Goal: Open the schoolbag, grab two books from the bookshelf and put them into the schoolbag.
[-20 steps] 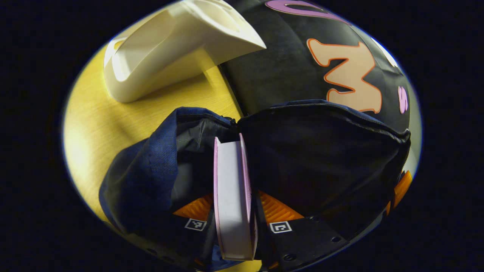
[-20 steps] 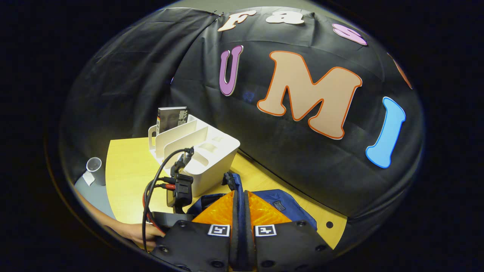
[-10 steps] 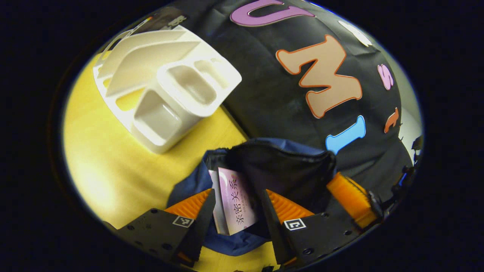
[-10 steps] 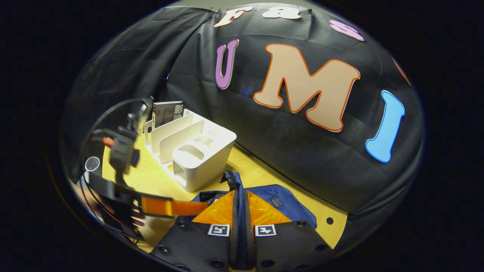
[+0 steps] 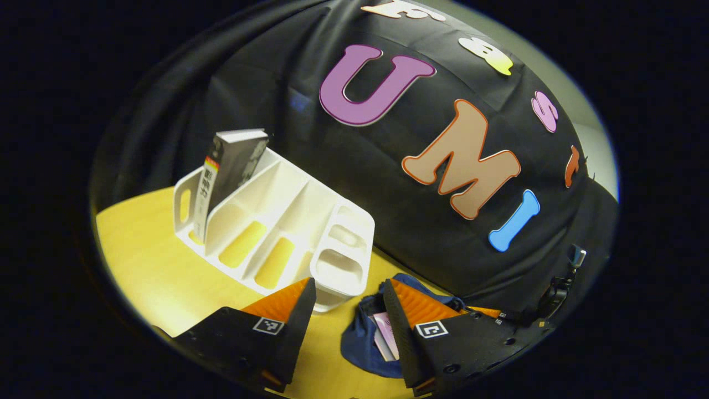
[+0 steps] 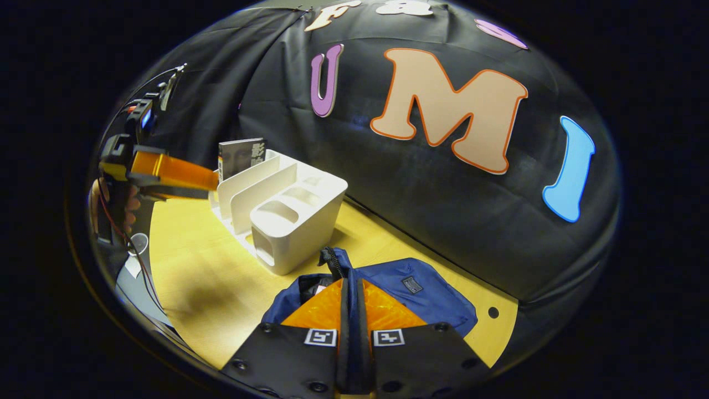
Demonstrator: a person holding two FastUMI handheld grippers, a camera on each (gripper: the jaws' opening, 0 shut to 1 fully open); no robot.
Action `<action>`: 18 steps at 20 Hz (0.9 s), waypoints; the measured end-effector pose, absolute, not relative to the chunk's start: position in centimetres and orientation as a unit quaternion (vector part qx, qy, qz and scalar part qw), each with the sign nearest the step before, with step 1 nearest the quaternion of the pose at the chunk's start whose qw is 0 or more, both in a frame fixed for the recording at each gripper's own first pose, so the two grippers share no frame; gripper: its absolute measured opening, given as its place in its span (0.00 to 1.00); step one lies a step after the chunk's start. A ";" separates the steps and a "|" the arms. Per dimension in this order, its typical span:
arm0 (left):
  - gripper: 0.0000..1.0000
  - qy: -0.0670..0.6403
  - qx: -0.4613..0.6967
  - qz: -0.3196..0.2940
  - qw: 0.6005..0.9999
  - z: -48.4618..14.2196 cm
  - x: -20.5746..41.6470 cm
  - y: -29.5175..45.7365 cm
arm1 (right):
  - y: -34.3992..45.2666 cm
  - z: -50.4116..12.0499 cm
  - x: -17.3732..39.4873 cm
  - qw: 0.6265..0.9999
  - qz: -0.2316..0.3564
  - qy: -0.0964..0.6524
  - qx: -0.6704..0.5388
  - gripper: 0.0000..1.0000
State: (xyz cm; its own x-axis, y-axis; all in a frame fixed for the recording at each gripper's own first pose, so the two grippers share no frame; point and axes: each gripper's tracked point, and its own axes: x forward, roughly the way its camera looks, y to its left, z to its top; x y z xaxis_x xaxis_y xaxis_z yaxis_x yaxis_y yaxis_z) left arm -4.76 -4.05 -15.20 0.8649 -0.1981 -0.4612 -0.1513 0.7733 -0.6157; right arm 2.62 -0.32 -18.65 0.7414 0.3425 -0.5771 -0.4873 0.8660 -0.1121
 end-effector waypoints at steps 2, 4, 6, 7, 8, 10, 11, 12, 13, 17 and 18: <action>0.71 0.260 -0.296 -0.014 0.919 -14.6 -3.9 -2.1 | -0.8 -18.6 3.1 0.928 0.207 0.284 -0.125 0.10; 0.71 0.259 -0.233 -0.013 0.937 -14.3 -2.8 0.1 | -1.2 -18.5 3.4 0.931 0.190 0.286 -0.121 0.10; 0.71 0.261 -0.176 -0.013 0.949 -14.4 -1.9 2.5 | -1.6 -18.6 3.7 0.934 0.174 0.288 -0.118 0.10; 0.71 0.262 -0.155 -0.009 0.953 -14.7 -1.4 3.9 | -1.7 -18.6 3.8 0.935 0.167 0.290 -0.116 0.10; 0.70 0.262 -0.141 -0.003 0.955 -14.6 -0.9 5.2 | -1.9 -18.6 3.8 0.936 0.160 0.291 -0.115 0.10; 0.71 0.260 -0.112 0.015 0.959 -14.6 0.2 8.0 | -2.0 -18.7 3.9 0.938 0.148 0.293 -0.114 0.10; 0.70 0.259 -0.101 0.021 0.960 -14.6 0.8 9.3 | -2.2 -18.7 3.9 0.938 0.142 0.295 -0.113 0.10; 0.70 0.256 -0.093 0.023 0.962 -14.4 1.4 10.3 | -2.2 -18.8 3.9 0.938 0.137 0.297 -0.113 0.10; 0.70 0.254 -0.088 0.022 0.963 -14.1 1.9 11.1 | -2.3 -18.9 3.9 0.938 0.133 0.299 -0.113 0.10; 0.70 0.252 -0.081 0.025 0.964 -13.5 4.4 14.5 | -2.4 -19.4 3.7 0.938 0.118 0.307 -0.112 0.10; 0.70 0.253 -0.075 0.024 0.964 -13.4 5.0 15.2 | -2.5 -19.5 3.6 0.937 0.115 0.309 -0.112 0.10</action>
State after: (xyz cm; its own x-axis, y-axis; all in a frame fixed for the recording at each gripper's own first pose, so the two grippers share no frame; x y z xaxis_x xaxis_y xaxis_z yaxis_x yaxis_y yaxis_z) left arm 4.99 15.21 -13.37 0.8706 0.0077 -0.4919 -0.0832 0.9878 -0.1317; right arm 3.61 -2.55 -19.52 0.7823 0.1468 -0.6054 -0.2856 0.9482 -0.1392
